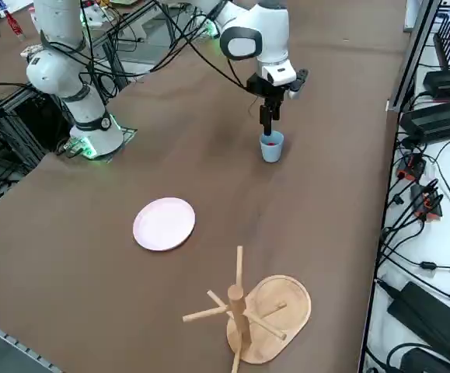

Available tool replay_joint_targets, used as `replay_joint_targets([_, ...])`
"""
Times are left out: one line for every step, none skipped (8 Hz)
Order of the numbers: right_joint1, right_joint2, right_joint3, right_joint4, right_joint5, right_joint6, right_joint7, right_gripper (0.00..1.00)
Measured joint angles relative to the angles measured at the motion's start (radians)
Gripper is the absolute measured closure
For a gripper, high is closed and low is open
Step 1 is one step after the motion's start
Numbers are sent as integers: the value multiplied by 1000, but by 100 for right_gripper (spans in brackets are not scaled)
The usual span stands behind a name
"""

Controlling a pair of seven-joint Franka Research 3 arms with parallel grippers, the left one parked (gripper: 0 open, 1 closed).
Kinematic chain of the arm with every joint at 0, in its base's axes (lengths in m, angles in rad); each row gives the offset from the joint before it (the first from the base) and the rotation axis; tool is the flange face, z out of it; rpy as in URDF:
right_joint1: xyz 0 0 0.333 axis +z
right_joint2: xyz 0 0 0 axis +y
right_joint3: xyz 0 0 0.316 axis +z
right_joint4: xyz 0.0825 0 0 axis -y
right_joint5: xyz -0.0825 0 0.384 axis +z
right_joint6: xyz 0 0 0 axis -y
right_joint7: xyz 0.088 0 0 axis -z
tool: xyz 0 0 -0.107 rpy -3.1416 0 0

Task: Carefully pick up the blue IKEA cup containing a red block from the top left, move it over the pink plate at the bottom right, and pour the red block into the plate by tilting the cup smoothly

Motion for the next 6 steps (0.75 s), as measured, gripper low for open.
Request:
replay_joint_targets([0, 3, 0, 0, -2, 3, 4, 1])
replay_joint_targets([0, 3, 0, 0, -3, 4, 7, 1])
replay_joint_targets([0, 4, -1, 0, -3, 4, 9, 1])
replay_joint_targets([0, 4, -1, 0, -6, 4, 10, 1])
replay_joint_targets([0, 7, -1, 0, -12, 5, 11, 1])
replay_joint_targets([0, 11, -1, 0, -19, 7, 13, 2])
